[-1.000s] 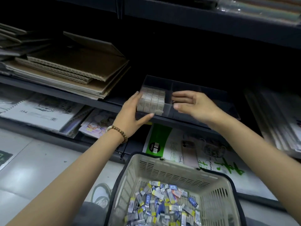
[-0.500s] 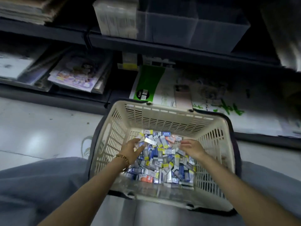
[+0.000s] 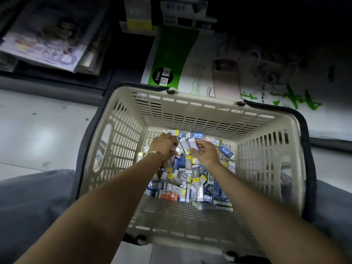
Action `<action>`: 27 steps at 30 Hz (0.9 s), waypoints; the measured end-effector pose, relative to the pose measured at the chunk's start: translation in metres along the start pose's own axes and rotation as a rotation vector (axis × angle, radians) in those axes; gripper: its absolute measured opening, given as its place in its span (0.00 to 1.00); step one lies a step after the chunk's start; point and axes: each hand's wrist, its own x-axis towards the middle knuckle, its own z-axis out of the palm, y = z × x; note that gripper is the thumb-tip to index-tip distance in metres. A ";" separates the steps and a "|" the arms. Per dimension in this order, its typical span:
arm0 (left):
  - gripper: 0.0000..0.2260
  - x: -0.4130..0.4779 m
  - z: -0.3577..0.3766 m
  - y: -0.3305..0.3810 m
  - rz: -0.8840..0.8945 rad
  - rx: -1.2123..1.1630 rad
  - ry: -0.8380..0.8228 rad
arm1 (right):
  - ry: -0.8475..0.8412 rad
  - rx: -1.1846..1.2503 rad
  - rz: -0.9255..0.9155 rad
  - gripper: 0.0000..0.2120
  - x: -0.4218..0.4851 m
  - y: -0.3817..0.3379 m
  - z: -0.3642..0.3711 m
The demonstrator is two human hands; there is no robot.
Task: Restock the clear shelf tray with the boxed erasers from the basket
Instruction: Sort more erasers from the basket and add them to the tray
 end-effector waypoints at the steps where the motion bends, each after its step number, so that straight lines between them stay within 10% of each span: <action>1: 0.12 0.003 0.000 -0.001 -0.003 0.024 -0.011 | 0.022 -0.021 -0.009 0.22 0.002 -0.001 0.003; 11: 0.05 -0.029 0.000 -0.019 -0.325 -1.019 0.053 | 0.189 0.130 0.067 0.12 0.008 -0.004 -0.007; 15: 0.11 -0.036 -0.005 -0.015 -0.441 -1.618 -0.054 | -0.004 0.448 0.063 0.15 -0.012 -0.020 0.004; 21: 0.31 -0.040 0.002 -0.023 -0.490 -1.532 -0.098 | -0.127 0.442 -0.017 0.12 -0.019 -0.031 0.017; 27: 0.35 -0.038 0.008 -0.041 -0.623 -1.468 -0.099 | -0.075 -0.097 -0.046 0.22 0.010 -0.024 0.019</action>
